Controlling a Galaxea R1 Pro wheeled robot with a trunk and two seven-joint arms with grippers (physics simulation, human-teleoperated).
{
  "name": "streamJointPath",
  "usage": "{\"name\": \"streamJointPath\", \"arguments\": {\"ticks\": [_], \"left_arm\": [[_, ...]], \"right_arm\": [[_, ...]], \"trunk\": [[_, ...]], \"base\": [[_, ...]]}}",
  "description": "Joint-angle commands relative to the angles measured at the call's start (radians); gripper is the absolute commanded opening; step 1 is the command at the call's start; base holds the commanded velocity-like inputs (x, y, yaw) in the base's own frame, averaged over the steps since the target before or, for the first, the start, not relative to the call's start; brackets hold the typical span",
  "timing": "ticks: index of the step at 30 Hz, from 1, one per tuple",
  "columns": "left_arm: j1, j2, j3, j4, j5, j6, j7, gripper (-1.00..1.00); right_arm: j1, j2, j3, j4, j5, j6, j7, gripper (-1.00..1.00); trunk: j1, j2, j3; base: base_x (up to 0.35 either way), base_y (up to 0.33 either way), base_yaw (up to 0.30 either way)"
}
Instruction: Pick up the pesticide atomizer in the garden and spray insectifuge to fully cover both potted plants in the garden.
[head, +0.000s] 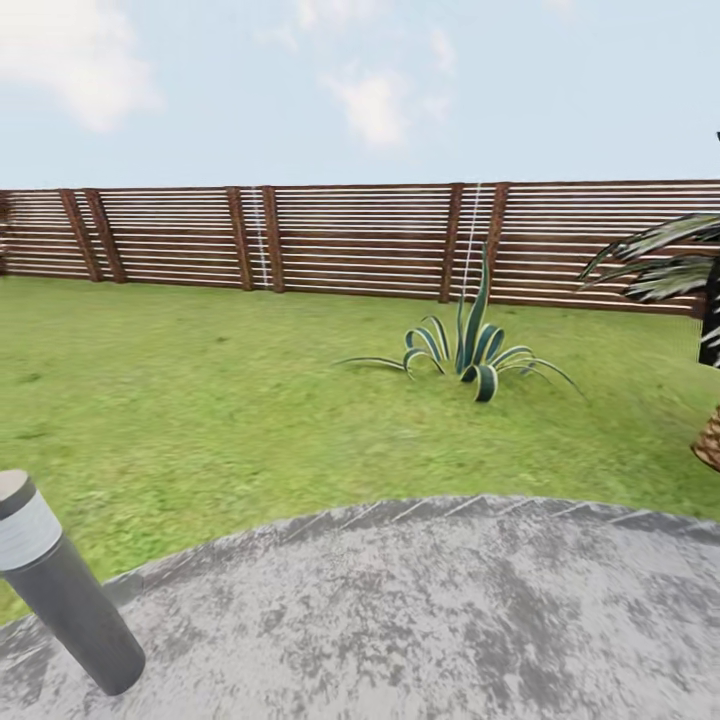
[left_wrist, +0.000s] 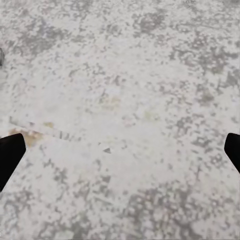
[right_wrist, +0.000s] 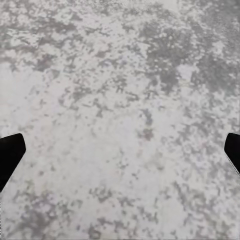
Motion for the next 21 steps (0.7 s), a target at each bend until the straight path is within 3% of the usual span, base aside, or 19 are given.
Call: {"name": "streamJointPath", "arguments": {"ticks": [1, 11, 21], "left_arm": [[-0.001, 0.0, 0.001, 0.001, 0.001, -0.003, 0.0, 1.0], [-0.001, 0.0, 0.001, 0.001, 0.001, -0.003, 0.0, 1.0], [-0.001, 0.0, 0.001, 0.001, 0.001, -0.003, 0.0, 1.0]], "right_arm": [[0.0, 0.0, 0.0, 0.0, 0.0, -0.003, 0.0, 1.0], [0.0, 0.0, 0.0, 0.0, 0.0, -0.003, 0.0, 1.0], [0.0, 0.0, 0.0, 0.0, 0.0, -0.002, 0.0, 1.0]], "trunk": [[0.0, 0.0, -0.001], [0.0, 0.0, -0.001], [0.0, 0.0, -0.001]], "base": [[0.338, -0.025, 0.267], [0.338, -0.066, 0.263], [0.338, -0.02, 0.031]]}}
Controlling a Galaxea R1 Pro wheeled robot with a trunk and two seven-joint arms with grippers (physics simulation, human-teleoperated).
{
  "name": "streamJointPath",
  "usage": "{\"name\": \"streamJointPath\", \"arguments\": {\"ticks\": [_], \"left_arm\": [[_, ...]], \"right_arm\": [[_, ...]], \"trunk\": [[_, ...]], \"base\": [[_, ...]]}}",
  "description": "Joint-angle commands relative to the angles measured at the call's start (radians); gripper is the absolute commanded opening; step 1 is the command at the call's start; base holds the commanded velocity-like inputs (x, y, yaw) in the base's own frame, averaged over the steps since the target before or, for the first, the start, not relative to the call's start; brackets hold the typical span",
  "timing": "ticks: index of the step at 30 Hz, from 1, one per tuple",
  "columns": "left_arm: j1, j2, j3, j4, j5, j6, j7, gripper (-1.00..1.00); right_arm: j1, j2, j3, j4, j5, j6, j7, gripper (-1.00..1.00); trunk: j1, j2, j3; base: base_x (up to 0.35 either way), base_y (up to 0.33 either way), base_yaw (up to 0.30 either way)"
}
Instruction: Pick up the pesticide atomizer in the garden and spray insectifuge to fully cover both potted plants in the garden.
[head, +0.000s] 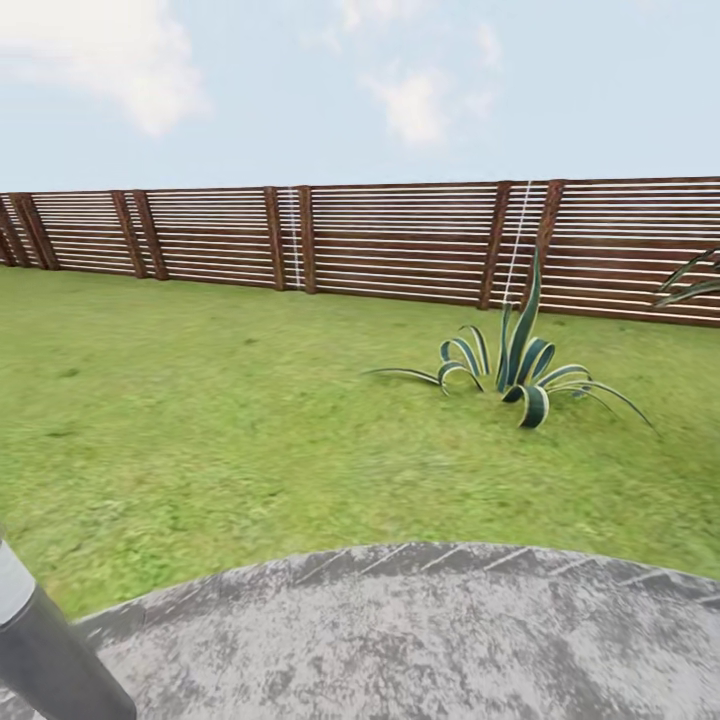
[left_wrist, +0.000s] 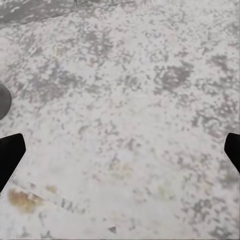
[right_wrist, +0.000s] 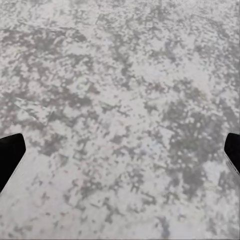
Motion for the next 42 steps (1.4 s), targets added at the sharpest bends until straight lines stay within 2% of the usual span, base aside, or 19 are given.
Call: {"name": "streamJointPath", "arguments": {"ticks": [1, 34, 42], "left_arm": [[-0.001, 0.0, 0.001, 0.001, 0.001, -0.003, 0.0, 1.0], [-0.001, 0.001, 0.002, 0.001, 0.002, -0.003, 0.0, 1.0], [-0.001, 0.001, 0.001, 0.001, 0.002, -0.003, 0.0, 1.0]], "right_arm": [[0.0, 0.0, 0.001, 0.001, 0.0, -0.003, 0.0, 1.0], [0.0, 0.0, 0.001, 0.001, 0.0, -0.003, 0.0, 1.0], [0.0, 0.0, 0.001, 0.001, 0.0, -0.004, 0.0, 1.0]], "trunk": [[0.0, 0.0, -0.001], [0.0, 0.0, -0.001], [0.0, 0.0, -0.001]], "base": [[0.339, -0.001, 0.002], [0.339, 0.0, 0.001], [0.339, 0.0, 0.142]]}}
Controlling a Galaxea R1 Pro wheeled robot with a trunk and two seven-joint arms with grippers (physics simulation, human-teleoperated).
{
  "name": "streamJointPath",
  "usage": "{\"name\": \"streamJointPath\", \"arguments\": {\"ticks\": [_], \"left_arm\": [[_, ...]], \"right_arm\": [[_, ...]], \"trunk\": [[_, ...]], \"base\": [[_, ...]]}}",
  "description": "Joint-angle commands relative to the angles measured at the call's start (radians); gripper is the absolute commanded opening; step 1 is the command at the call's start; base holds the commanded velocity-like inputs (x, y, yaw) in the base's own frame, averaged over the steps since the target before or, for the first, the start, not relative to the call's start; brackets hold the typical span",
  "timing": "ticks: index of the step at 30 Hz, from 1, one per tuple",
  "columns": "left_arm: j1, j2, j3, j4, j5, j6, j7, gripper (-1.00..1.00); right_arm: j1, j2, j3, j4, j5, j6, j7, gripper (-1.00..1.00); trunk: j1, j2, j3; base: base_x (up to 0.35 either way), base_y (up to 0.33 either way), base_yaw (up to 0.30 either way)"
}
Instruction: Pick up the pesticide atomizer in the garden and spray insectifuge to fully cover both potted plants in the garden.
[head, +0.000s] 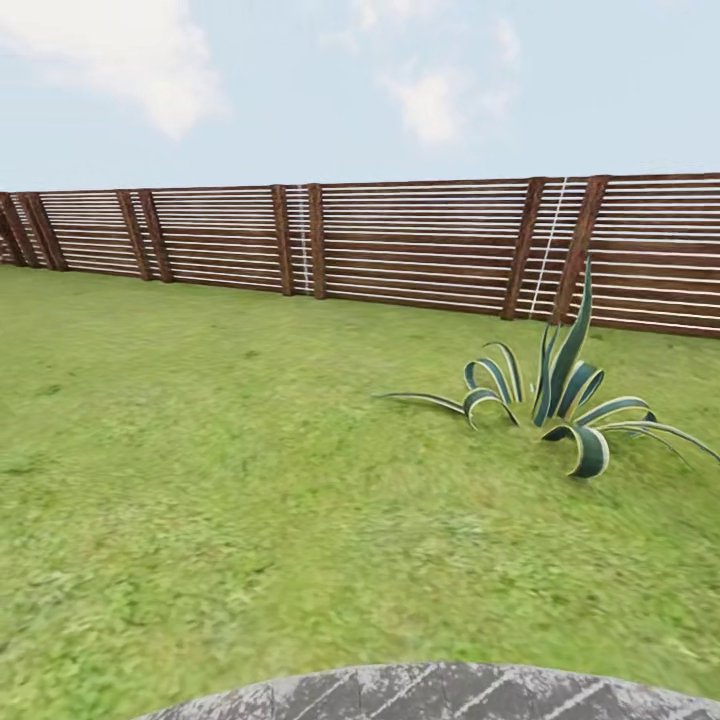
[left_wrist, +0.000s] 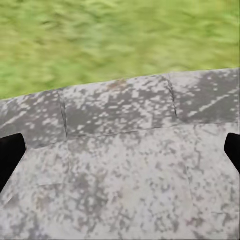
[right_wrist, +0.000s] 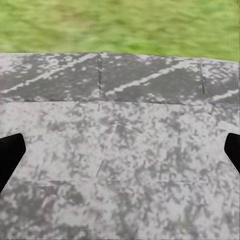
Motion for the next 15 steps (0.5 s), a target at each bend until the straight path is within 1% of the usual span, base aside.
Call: {"name": "streamJointPath", "arguments": {"ticks": [1, 15], "left_arm": [[-0.001, 0.0, 0.001, 0.001, 0.001, -0.003, 0.0, 1.0], [-0.001, 0.0, 0.001, 0.001, 0.001, -0.003, 0.0, 1.0]], "right_arm": [[0.0, 0.0, 0.0, 0.0, 0.0, -0.003, 0.0, 1.0], [0.0, 0.0, 0.0, 0.0, 0.0, -0.003, 0.0, 1.0]], "trunk": [[0.0, 0.0, -0.001], [0.0, 0.0, -0.001]], "base": [[0.339, 0.0, 0.251], [0.339, 0.0, 0.273]]}}
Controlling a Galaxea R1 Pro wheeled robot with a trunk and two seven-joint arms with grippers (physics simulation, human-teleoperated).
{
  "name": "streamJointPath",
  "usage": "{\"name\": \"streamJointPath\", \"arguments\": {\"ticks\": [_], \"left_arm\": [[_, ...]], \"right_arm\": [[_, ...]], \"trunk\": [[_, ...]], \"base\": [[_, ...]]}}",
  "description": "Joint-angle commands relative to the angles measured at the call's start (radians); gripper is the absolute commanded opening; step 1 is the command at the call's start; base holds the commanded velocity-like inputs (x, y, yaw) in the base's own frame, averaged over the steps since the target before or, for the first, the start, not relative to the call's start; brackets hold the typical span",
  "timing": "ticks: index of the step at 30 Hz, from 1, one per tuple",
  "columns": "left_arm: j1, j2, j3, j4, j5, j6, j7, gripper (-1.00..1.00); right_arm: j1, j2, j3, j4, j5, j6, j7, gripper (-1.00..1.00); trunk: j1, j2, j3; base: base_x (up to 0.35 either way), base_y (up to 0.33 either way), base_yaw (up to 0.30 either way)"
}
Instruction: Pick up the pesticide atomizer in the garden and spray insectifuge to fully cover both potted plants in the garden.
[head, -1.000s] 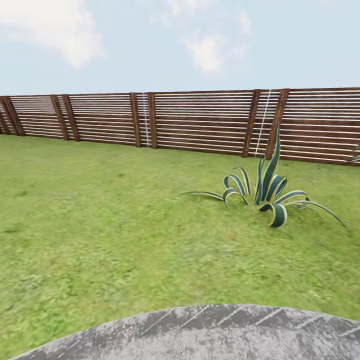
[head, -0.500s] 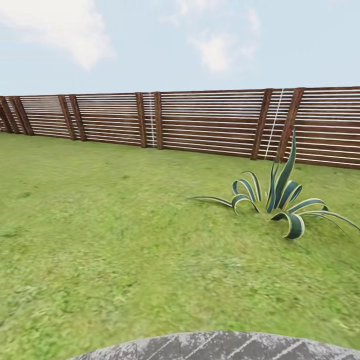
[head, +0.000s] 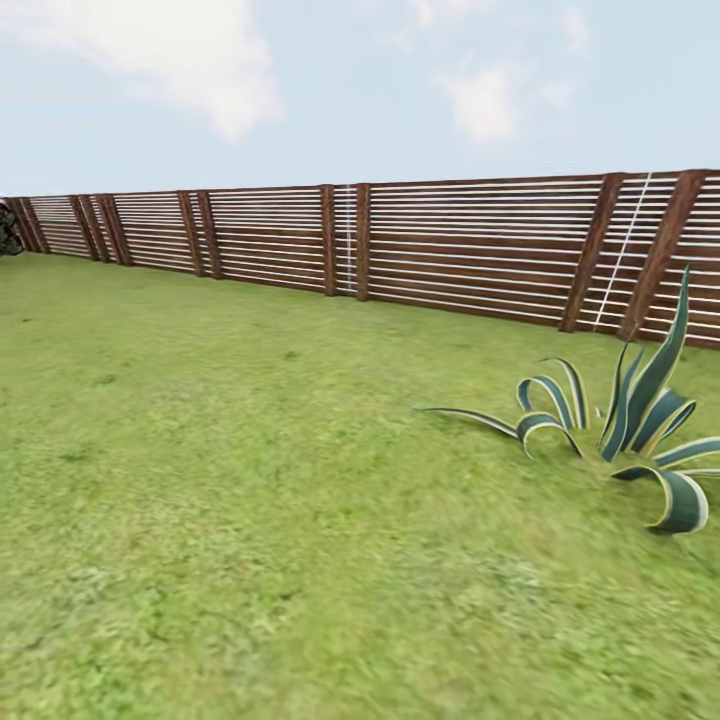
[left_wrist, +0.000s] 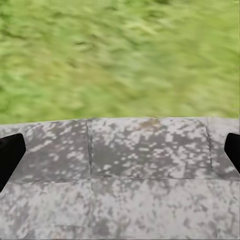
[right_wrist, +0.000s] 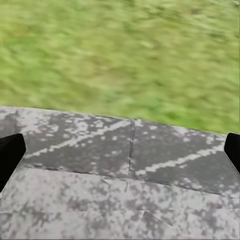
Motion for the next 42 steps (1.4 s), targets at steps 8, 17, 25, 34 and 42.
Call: {"name": "streamJointPath", "arguments": {"ticks": [8, 17, 25, 34, 42], "left_arm": [[-0.001, 0.0, 0.001, 0.001, 0.001, -0.003, 0.0, 1.0], [-0.001, 0.0, 0.001, 0.001, 0.0, -0.003, 0.0, 1.0], [-0.001, 0.0, 0.001, 0.001, 0.0, -0.003, 0.0, 1.0], [-0.001, 0.0, 0.002, 0.001, 0.001, -0.003, 0.0, 1.0], [-0.001, 0.0, 0.002, 0.001, 0.001, -0.003, 0.001, 1.0]], "right_arm": [[0.0, 0.0, 0.0, 0.0, 0.0, -0.003, 0.0, 1.0], [0.0, 0.0, 0.0, 0.0, 0.0, -0.003, 0.0, 1.0], [0.0, 0.0, 0.0, 0.0, 0.0, -0.003, 0.0, 1.0], [0.0, 0.0, 0.0, 0.0, 0.0, -0.003, 0.0, 1.0], [0.0, 0.0, 0.0, 0.0, 0.001, -0.002, 0.0, 1.0]], "trunk": [[0.0, 0.0, -0.001], [0.0, 0.0, -0.001], [0.0, 0.0, -0.001], [0.0, 0.0, -0.001], [0.0, 0.0, -0.001]], "base": [[0.339, 0.0, 0.276], [0.339, 0.0, 0.276], [0.339, 0.0, 0.276], [0.339, 0.0, 0.276], [0.339, 0.034, 0.276]]}}
